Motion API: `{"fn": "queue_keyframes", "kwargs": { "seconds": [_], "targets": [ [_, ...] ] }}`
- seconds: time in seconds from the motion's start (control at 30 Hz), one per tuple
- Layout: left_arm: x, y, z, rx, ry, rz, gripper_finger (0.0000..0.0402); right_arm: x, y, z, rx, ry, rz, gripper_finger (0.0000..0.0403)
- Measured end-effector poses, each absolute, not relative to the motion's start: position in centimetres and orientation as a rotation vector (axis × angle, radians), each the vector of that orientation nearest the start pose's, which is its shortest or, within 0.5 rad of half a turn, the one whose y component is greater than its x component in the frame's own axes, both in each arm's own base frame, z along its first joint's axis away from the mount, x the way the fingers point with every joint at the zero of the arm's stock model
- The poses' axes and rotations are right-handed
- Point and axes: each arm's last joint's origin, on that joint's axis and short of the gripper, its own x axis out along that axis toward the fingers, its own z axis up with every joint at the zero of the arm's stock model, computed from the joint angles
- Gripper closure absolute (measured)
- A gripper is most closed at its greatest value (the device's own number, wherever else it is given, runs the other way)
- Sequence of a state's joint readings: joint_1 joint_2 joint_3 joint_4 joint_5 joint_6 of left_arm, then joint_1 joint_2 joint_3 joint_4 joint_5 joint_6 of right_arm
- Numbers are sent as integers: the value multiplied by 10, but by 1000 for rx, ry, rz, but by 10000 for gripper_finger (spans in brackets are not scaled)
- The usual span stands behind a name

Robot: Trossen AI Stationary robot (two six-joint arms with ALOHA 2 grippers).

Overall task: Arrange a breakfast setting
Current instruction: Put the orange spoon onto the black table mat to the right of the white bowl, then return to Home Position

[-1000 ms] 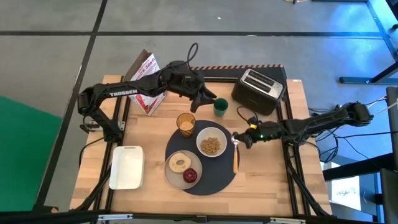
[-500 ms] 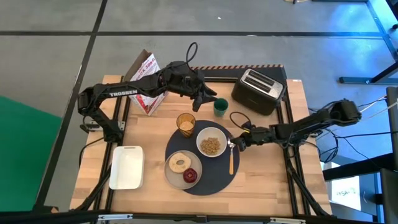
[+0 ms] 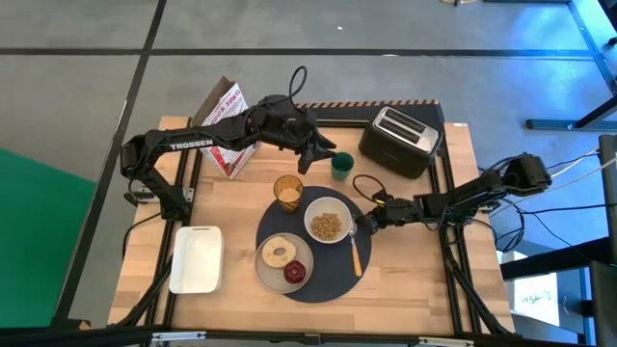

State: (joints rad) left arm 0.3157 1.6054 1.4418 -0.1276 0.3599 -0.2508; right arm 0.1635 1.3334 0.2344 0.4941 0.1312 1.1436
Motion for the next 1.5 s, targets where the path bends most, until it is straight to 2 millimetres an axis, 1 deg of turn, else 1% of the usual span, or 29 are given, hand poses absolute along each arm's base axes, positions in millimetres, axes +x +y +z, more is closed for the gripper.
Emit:
{"fn": "queue_keyframes", "kwargs": {
  "seconds": [0.13, 0.23, 0.33, 0.5, 0.63, 0.73, 0.8, 0.9, 0.97, 1.07, 1.13, 1.17, 1.23, 1.3, 1.4, 1.5],
  "targets": [
    [356, 106, 360, -347, 279, -19, 257, 200, 29, 117, 1031, 535, -298, 279],
    [354, 107, 361, -355, 279, -61, 257, 199, 28, 127, 1049, 448, -314, 261],
    [347, 109, 369, -347, 257, -71, 257, 196, 25, 144, 1029, 333, -318, 264],
    [322, 110, 397, -224, 169, -58, 257, 189, 23, 179, 930, 187, -257, 291],
    [296, 107, 422, -86, 92, -37, 257, 191, 24, 228, 722, 136, -171, 313],
    [280, 103, 437, -9, 50, 16, 261, 196, 23, 271, 522, 152, -122, 330],
    [271, 100, 444, 25, 27, 43, 270, 200, 21, 301, 390, 178, -83, 342],
    [260, 95, 453, 40, -7, 55, 294, 206, 17, 348, 222, 171, -33, 360],
    [252, 92, 458, 41, -15, 50, 318, 208, 14, 381, 141, 114, -3, 373],
    [240, 87, 460, 26, 19, 48, 364, 197, 9, 434, 76, -14, 31, 396],
    [233, 82, 454, 17, 48, 44, 390, 184, 7, 458, 29, -49, 40, 400],
    [230, 78, 449, 15, 55, 40, 395, 176, 5, 465, 6, -34, 39, 398],
    [228, 69, 433, 14, 67, 35, 396, 161, 1, 471, -23, 34, 20, 398],
    [230, 58, 412, 9, 67, 16, 399, 147, -3, 470, -20, 99, -23, 401],
    [228, 45, 378, -10, 48, 21, 400, 124, -8, 459, 33, 160, -81, 401],
    [213, 35, 356, -1, -22, 26, 400, 107, -9, 445, 77, 150, -106, 402]
  ]
}}
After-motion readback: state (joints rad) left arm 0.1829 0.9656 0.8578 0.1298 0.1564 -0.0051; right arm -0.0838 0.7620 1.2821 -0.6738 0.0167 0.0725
